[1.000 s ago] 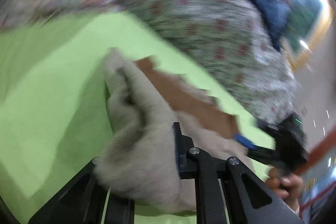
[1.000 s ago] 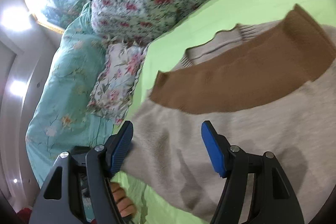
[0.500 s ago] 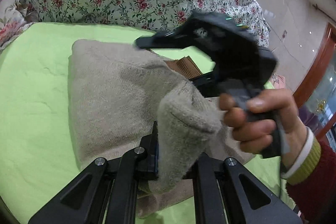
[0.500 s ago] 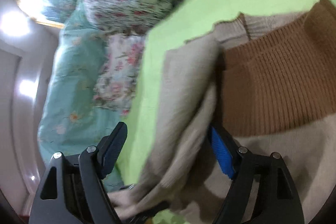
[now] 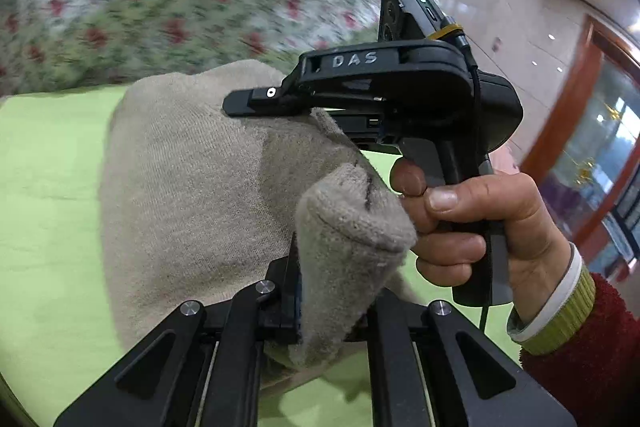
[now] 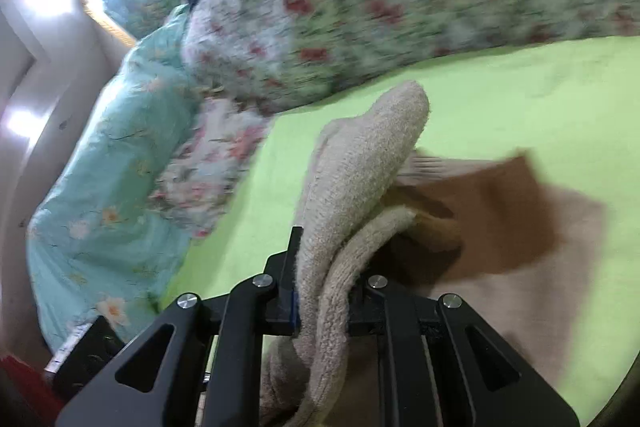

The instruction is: Fold small clothes

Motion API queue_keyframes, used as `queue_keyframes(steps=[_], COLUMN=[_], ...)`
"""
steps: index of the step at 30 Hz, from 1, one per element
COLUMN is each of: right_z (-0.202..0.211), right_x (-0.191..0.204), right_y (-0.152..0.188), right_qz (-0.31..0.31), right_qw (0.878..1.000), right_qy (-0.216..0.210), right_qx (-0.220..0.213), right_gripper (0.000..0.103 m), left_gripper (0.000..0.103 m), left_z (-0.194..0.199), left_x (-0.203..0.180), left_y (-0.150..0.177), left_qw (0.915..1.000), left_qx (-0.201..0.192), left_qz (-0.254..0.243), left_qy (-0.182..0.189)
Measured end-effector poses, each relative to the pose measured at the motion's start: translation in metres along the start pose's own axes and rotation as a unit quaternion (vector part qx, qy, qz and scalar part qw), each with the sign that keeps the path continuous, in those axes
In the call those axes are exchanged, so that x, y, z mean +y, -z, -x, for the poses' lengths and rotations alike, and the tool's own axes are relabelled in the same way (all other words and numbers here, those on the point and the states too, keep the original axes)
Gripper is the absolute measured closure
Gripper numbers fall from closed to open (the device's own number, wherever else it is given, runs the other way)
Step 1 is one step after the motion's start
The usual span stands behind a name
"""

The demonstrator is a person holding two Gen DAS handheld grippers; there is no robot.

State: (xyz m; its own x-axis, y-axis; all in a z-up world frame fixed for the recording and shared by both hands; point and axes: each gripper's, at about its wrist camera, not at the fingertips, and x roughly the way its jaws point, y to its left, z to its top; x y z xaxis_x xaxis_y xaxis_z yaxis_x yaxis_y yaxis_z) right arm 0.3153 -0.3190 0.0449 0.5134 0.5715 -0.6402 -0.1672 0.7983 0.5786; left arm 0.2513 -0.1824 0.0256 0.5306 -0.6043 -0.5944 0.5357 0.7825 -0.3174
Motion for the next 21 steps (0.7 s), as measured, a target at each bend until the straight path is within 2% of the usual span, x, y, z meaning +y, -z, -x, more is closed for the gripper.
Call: queue_keyframes(steps=[6,9,12,16,17,18,19,21], right_z=[0.011,0.009,0.013,0.028,0.033,0.041,0.046,0.057], right_x=[-0.065,-0.084,-0.087,-0.079,-0.077,-0.075,-0.073,-0.072], right_y=[0.029,0.04,0.042,0.043,0.045,0.047,0.05,0.057], right_qz=[-0.036,-0.046,-0.034,-0.029,-0.028,-0.031,-0.035,-0.043], right_qw=[0.994,0.993,0.992,0.987,0.987,0.986,0.986,0.987], right_qy=[0.096,0.111,0.121,0.155,0.158,0.158,0.156,0.142], right_qx=[0.023,0.02,0.006,-0.022,-0.03,-0.041,-0.048,-0.058], right_gripper=[0.087,0.086,0.077,0.055,0.044,0.04,0.032,0.027], left_gripper=[0.094,0.094,0.087,0.054,0.05,0.048,0.04,0.031], left_z=[-0.074,-0.087,-0.086,-0.067,-0.059,-0.047,-0.04,-0.021], left_x=[-0.016,-0.019,-0.017,-0.017,-0.019,-0.019,-0.022,-0.018], left_y=[0.025,0.033,0.036,0.036,0.037,0.039,0.041,0.042], left_qw=[0.9963,0.9955,0.9953,0.9934,0.9937,0.9944,0.9947,0.9953], left_qx=[0.076,0.089,0.091,0.101,0.097,0.089,0.086,0.076], left_qz=[0.027,0.022,0.025,0.036,0.036,0.033,0.031,0.036], left_qy=[0.031,0.023,0.021,0.041,0.043,0.047,0.046,0.046])
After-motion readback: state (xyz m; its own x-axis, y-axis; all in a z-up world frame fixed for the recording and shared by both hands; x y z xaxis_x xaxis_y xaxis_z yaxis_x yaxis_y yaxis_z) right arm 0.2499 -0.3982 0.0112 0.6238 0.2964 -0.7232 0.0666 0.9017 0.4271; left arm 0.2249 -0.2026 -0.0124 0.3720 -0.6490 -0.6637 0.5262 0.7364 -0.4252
